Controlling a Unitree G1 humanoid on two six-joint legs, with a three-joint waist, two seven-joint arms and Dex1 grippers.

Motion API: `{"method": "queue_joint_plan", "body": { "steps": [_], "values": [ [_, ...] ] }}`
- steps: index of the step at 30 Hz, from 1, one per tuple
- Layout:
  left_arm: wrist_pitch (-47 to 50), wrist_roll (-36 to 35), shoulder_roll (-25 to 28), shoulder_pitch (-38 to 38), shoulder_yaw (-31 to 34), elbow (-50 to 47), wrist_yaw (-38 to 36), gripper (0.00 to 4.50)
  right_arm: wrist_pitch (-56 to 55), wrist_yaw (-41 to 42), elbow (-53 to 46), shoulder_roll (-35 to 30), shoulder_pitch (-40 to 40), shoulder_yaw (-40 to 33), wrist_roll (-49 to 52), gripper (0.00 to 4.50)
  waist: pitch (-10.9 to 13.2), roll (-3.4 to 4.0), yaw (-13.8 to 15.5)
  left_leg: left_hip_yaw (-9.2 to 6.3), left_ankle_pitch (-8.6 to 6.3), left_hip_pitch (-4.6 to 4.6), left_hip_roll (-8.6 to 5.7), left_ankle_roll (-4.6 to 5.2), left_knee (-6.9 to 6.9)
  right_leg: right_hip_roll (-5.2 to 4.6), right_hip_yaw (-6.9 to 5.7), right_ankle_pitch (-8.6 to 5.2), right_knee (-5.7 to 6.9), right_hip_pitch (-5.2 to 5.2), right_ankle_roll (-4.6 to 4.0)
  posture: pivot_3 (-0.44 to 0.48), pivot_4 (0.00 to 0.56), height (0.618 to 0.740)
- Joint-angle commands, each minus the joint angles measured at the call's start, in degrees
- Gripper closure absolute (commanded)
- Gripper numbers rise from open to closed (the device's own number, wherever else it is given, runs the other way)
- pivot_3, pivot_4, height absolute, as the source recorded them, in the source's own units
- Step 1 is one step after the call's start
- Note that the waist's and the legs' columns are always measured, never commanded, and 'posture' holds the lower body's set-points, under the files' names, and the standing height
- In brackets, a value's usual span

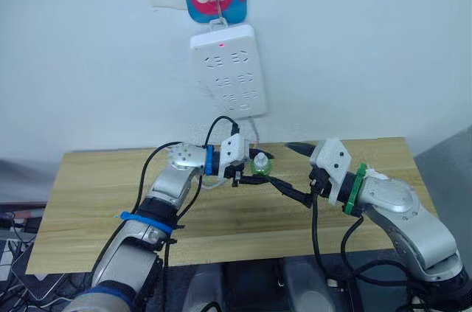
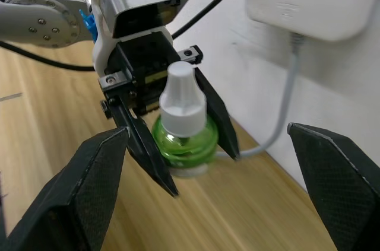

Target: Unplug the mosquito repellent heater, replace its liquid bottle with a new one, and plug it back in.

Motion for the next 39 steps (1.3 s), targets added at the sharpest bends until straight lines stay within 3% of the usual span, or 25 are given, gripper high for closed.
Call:
{"method": "queue_joint_plan", "body": {
  "steps": [1,9,12,20,25,32,35,39],
  "values": [
    [-0.91,0.38,-1.65,-1.50,-0.67,1.43,-1.28,2.23,0.97,-3.40,-3.50,1.70,0.73,1.33,-1.04,0.00,0.00,0.00,-0.45,0.00,0.00,0.00,0.00,-0.01,0.02,0.00,-0.01,0.00,0.01,0.00,0.00,-0.150,0.265,0.740],
    [-2.18,0.87,-2.93,-1.95,-0.63,1.95,-2.77,2.23,1.76,-6.65,-1.23,4.63,-0.23,3.56,-2.85,0.00,-0.03,0.01,-0.76,-0.01,0.03,0.01,0.00,-0.05,0.06,0.00,0.01,0.00,0.08,-0.01,0.00,-0.148,0.251,0.740],
    [-1.71,0.81,-3.26,-1.74,-0.51,1.37,-2.57,2.23,1.35,-6.36,-0.29,4.97,-0.10,3.58,-2.64,0.60,-0.05,0.01,-0.70,-0.01,0.03,0.00,-0.01,-0.06,0.07,-0.01,0.02,0.00,0.07,-0.01,0.00,-0.140,0.248,0.740],
    [-1.06,0.18,-3.41,-0.89,0.16,0.23,-2.12,2.23,0.04,-4.20,-0.60,4.06,1.30,4.07,-1.84,3.39,-0.08,0.01,-0.67,0.01,0.04,0.01,-0.01,-0.06,0.10,-0.02,0.02,0.00,0.10,-0.01,0.00,-0.124,0.244,0.740],
    [-0.68,-0.76,-3.38,-0.47,0.05,-0.97,-3.63,2.23,-2.37,-0.22,0.05,2.92,1.07,3.33,-0.21,3.45,-0.10,0.02,-0.63,0.00,0.04,0.01,-0.01,-0.06,0.16,-0.02,0.02,0.00,0.18,-0.01,0.00,-0.115,0.244,0.740],
    [-7.36,-2.16,-1.63,0.12,-1.92,-0.30,-14.63,2.23,-20.88,28.90,16.87,-7.78,-9.26,3.57,3.72,3.45,-0.10,0.02,-0.66,0.09,-0.04,0.01,-0.01,0.06,0.53,0.02,0.01,0.00,0.40,0.02,0.00,-0.101,0.254,0.740],
    [-12.29,-1.94,-1.17,0.04,-3.43,1.28,-18.96,2.23,-26.52,40.59,28.29,-7.80,-16.37,5.27,4.83,3.45,-0.10,0.02,-0.65,0.10,-0.02,-0.01,0.00,0.04,0.60,0.05,0.01,0.00,0.44,0.02,0.00,-0.060,0.251,0.740],
    [-16.08,-1.09,-2.71,-1.60,-4.53,4.44,-19.15,2.23,-32.34,46.95,38.53,-5.93,-22.93,7.11,3.21,3.45,-0.10,0.01,-0.36,0.10,-0.01,-0.02,-0.01,0.01,0.68,0.02,-0.01,0.00,0.49,0.02,0.00,-0.031,0.252,0.740]
  ]
}}
